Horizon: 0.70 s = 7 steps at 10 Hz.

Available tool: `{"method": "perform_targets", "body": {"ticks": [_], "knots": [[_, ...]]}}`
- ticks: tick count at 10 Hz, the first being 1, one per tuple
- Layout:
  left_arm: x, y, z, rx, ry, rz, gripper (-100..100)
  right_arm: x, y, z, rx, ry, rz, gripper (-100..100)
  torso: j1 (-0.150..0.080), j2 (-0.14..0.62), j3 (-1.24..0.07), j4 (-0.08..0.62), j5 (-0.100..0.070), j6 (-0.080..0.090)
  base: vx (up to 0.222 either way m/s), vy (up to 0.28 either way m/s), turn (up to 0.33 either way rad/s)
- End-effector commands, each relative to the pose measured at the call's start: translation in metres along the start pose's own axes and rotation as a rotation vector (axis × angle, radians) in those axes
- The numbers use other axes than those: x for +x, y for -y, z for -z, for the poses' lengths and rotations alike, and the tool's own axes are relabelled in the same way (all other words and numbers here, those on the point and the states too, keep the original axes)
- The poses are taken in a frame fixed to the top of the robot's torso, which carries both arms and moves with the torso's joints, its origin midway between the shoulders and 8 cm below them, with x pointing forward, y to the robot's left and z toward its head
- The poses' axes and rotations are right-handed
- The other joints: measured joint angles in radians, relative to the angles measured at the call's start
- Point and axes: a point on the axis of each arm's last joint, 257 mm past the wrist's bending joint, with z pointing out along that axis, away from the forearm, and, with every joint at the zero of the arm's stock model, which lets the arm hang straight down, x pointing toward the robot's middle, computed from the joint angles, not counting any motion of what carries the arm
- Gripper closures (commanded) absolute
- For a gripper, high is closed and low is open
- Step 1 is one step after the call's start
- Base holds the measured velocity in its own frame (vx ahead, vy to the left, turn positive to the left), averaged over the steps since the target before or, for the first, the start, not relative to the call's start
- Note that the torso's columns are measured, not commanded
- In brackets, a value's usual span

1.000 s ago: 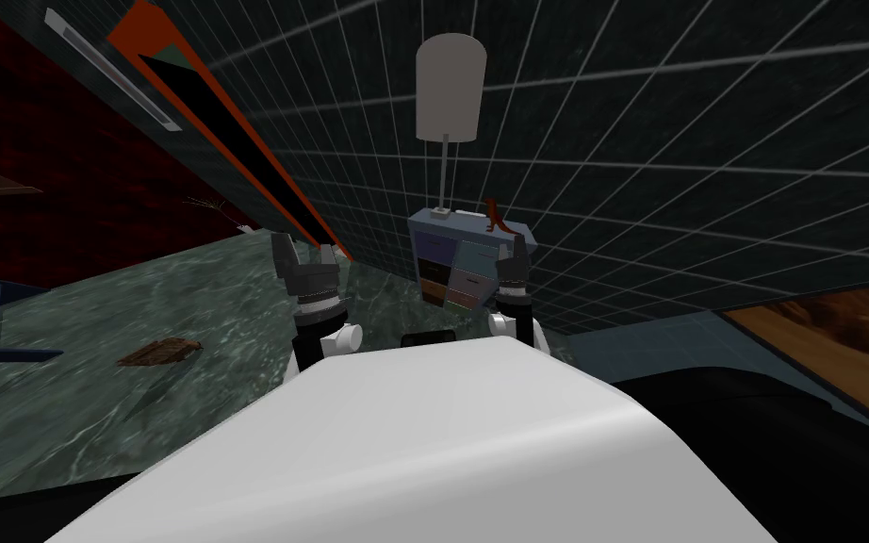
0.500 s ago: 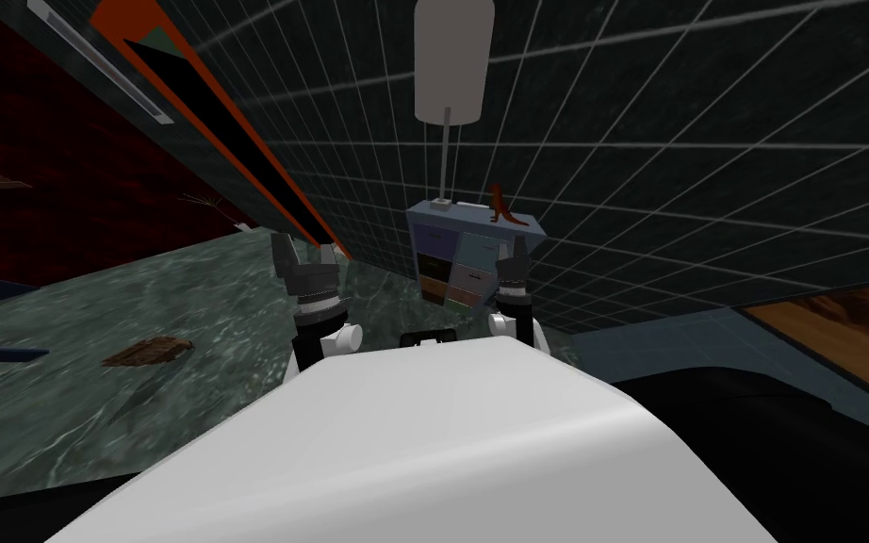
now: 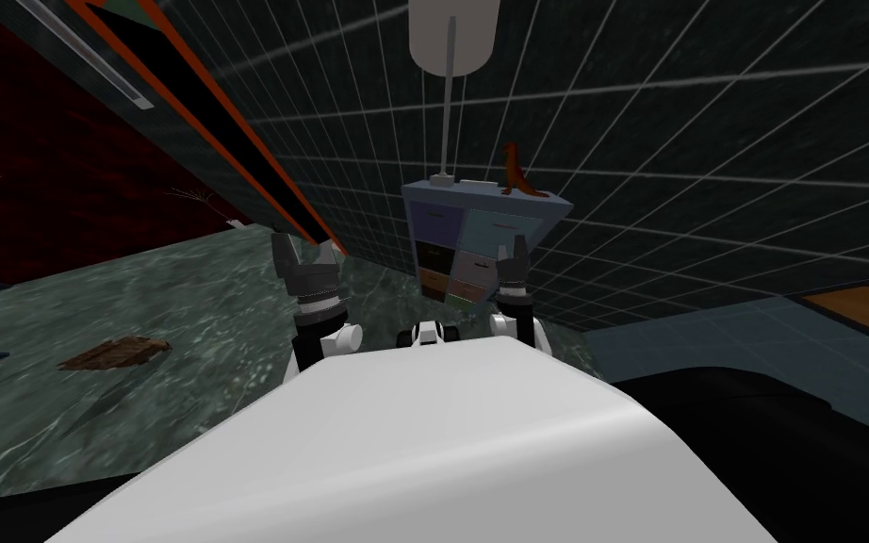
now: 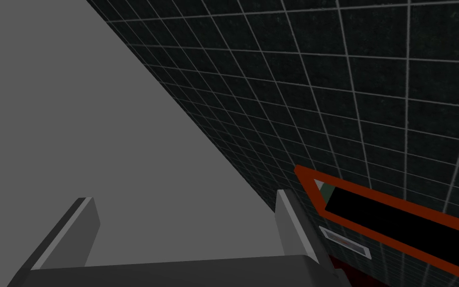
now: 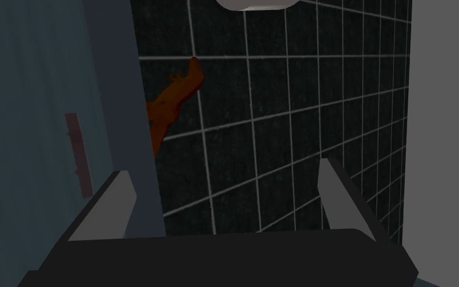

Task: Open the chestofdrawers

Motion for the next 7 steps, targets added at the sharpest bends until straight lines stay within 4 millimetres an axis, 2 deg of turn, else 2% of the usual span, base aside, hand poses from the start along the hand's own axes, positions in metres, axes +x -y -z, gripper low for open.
{"method": "perform_targets", "body": {"ticks": [1, 7], "knots": [[0.000, 0.000, 0.000, 0.000, 0.000, 0.000, 0, 0.001, 0.007, 0.002, 0.017, -0.056, 0.115, -100, 0.001, 0.008, -0.020, 0.009, 0.000, 0.000, 0.060, 0.075, -0.055], [0.000, 0.000, 0.000, 0.000, 0.000, 0.000, 0, -0.006, 0.035, 0.011, 0.065, -0.205, 0.510, -100, -0.002, 0.014, -0.024, 0.014, 0.000, 0.000, 0.085, 0.116, -0.094]]}}
